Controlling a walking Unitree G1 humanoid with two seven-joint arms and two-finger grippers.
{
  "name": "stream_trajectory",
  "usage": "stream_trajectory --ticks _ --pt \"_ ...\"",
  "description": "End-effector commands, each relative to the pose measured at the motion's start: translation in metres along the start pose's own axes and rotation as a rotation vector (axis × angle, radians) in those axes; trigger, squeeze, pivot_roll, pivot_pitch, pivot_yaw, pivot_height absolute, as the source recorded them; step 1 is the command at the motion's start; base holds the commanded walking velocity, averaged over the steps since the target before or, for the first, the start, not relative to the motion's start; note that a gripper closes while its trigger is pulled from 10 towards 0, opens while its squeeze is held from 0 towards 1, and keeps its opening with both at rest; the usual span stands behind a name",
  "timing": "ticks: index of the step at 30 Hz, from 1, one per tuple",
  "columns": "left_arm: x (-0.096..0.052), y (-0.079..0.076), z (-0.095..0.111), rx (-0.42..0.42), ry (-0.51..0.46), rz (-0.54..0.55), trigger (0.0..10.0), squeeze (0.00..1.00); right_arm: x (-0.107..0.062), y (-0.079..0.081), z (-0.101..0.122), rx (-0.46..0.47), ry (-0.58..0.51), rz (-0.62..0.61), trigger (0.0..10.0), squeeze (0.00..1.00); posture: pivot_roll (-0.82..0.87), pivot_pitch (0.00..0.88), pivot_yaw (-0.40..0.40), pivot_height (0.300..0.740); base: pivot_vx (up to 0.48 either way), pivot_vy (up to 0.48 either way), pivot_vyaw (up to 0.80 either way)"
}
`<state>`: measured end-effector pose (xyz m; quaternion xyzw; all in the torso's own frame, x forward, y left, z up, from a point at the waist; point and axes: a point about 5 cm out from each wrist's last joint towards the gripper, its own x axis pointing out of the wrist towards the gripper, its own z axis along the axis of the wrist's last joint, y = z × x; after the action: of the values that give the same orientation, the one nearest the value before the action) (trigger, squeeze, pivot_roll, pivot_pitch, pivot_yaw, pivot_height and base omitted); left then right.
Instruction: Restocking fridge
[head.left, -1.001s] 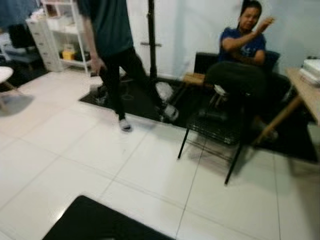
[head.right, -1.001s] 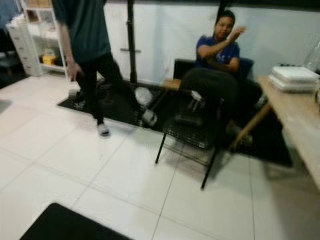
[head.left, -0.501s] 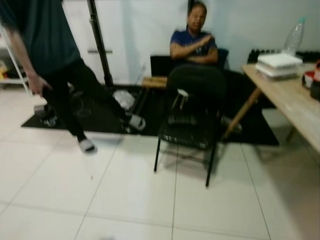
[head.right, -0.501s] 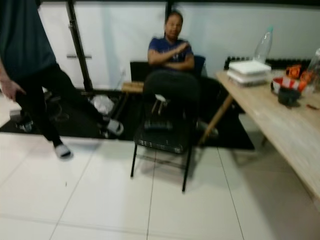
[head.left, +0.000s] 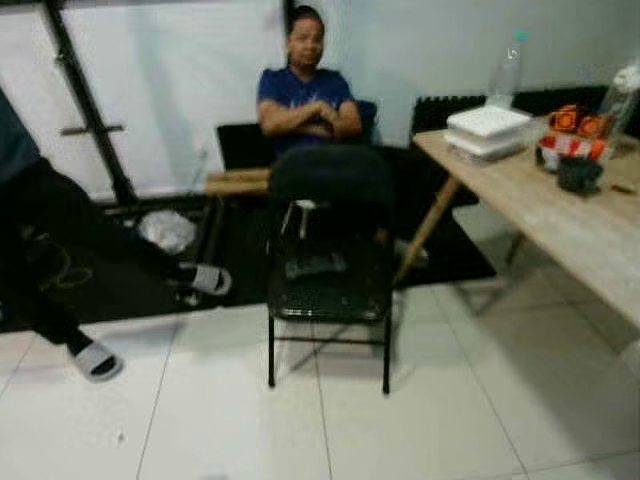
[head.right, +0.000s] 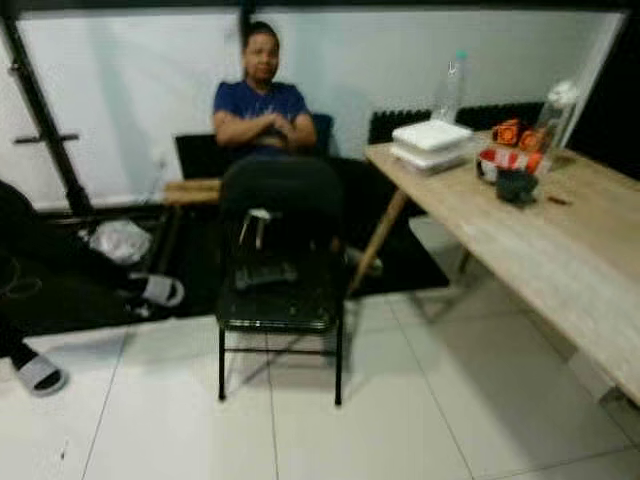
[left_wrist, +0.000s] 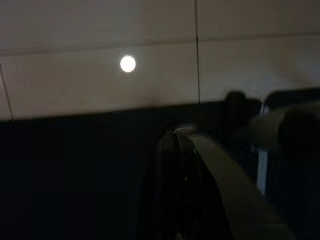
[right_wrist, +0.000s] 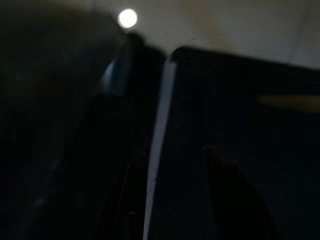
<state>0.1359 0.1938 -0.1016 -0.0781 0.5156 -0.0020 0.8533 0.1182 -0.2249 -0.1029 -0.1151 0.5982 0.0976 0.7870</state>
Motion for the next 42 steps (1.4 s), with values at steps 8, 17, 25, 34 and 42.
stream_trajectory --ticks 8,17,25,34,42 --pt "-0.0024 0.0037 -0.0122 -0.032 0.028 0.027 10.0 0.00 0.0012 0.0050 0.0020 0.002 -0.005 0.008 10.0 0.00 -0.10 0.000 0.028 0.740 0.069 0.000 -0.76" --pt "-0.0025 0.0038 -0.0121 -0.030 0.028 0.028 10.0 0.00 0.0012 0.0051 0.0020 0.004 -0.006 0.009 10.0 0.00 -0.10 0.000 0.028 0.740 0.000 0.000 -0.76" --pt "-0.0024 0.0036 -0.0122 -0.027 0.027 0.027 10.0 0.00 0.0011 0.0049 0.0018 0.005 -0.007 0.009 10.0 0.00 -0.10 0.000 0.028 0.740 0.000 0.000 -0.76" --pt "-0.0024 0.0034 -0.0125 -0.026 0.028 0.028 10.0 0.00 0.0011 0.0047 0.0015 0.003 -0.006 0.008 10.0 0.00 -0.10 0.000 0.027 0.740 0.000 0.000 -0.76" --pt "-0.0024 0.0032 -0.0127 -0.023 0.029 0.028 10.0 0.00 0.0010 0.0044 0.0019 0.008 -0.016 0.002 10.0 0.00 -0.10 0.000 0.026 0.740 0.000 0.000 -0.57"
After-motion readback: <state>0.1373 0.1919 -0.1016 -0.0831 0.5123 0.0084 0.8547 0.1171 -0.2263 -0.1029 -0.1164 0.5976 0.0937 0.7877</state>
